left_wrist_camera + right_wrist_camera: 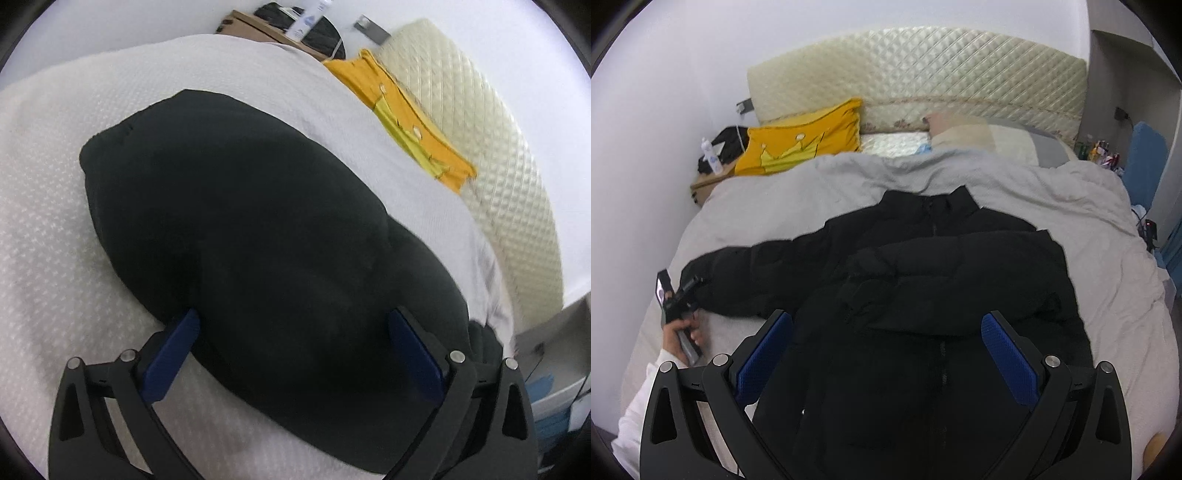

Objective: Fold large clothes
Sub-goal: 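Reach the left tool to the other sleeve cuff and grasp it, then lift the sleeve with the left tool and fold it across the jacket front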

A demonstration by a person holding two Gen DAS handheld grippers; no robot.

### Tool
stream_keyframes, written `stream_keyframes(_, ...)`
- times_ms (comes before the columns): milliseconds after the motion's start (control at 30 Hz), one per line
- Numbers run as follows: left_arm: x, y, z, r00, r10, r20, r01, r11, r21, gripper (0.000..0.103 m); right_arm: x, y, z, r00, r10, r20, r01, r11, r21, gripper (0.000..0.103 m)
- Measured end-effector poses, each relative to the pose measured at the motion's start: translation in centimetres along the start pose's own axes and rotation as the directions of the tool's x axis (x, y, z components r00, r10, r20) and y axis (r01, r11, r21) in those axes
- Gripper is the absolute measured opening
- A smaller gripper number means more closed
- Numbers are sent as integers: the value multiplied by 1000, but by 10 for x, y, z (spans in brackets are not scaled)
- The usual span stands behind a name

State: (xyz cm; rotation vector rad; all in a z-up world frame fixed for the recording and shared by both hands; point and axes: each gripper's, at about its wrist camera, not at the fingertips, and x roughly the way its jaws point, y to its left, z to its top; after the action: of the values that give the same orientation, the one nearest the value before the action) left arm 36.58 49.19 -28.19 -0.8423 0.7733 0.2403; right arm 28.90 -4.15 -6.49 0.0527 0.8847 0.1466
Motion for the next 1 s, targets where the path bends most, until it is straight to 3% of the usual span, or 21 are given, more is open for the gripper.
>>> stream_keyframes(133,5,9,9,999,-33,27,34,998,-54,90,15,1,-7,999,-6,-32,7,1000,10,103)
stream_keyframes(300,10,15,16,997,-65,37,68,991,-116,59,17,-5,-18,999,-16,-48,17,1000,18,103)
stream_keyframes(333,11,14,17,997,-69,34,72,991,-114,55,17,-7,-19,999,-19,-47,19,1000,20,103)
stream_keyframes(400,13,8,19,997,-76,27,78,991,-107,36,15,-11,-22,998,-24,-49,25,999,24,103)
stream_keyframes(500,8,-5,19,998,-53,27,55,996,-70,15,10,-20,-28,998,-28,-55,30,999,37,103)
stream_keyframes(567,0,-15,20,999,-36,40,38,998,-41,6,5,-27,-31,998,-23,-56,26,998,52,103)
stream_keyframes(1000,-88,-83,17,987,31,160,-53,989,136,2,-49,-69,-47,999,34,7,-35,993,110,103)
